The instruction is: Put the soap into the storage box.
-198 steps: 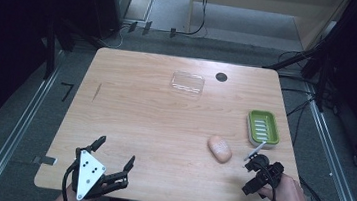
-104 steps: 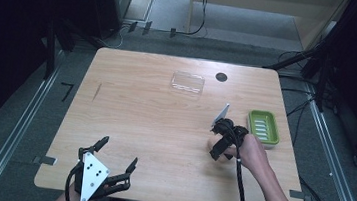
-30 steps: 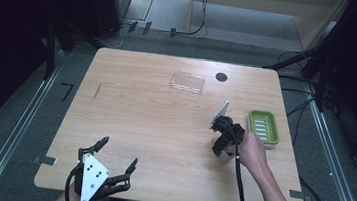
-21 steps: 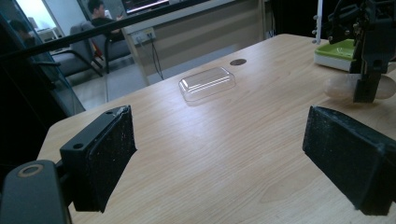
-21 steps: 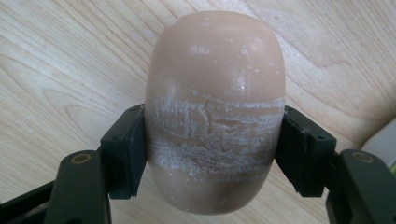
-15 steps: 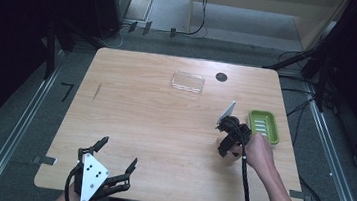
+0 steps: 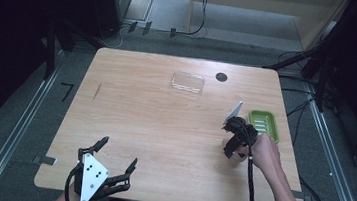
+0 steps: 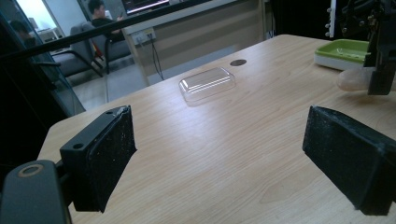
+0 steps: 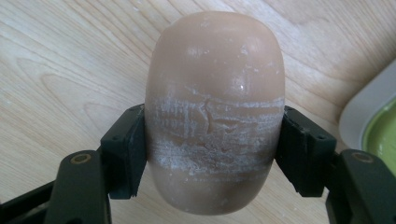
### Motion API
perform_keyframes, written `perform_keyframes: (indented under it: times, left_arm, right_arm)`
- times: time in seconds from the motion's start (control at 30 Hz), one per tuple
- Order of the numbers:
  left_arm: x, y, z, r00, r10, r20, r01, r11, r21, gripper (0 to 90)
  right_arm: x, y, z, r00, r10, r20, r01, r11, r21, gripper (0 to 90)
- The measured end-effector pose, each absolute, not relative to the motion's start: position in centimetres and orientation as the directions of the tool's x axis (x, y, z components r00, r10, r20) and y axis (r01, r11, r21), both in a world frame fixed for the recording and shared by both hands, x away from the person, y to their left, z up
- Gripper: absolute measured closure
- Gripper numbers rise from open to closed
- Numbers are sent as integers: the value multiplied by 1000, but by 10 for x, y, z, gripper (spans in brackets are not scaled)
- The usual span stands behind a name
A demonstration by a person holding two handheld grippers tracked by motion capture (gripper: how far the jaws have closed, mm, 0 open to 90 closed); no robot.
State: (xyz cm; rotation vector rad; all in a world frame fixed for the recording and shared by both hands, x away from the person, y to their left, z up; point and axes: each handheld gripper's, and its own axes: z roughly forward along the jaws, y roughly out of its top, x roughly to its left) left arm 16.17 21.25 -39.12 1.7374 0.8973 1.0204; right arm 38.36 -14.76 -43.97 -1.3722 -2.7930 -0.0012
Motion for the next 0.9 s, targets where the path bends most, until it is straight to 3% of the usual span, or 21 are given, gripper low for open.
perform_keyframes:
  times: [0.9]
  left_arm:
    - [162, 212, -391, 398, 882, 253, 139, -330, 934, 99]
  right_arm:
    - [383, -184, -435, -553, 832, 45, 832, 554, -24, 332]
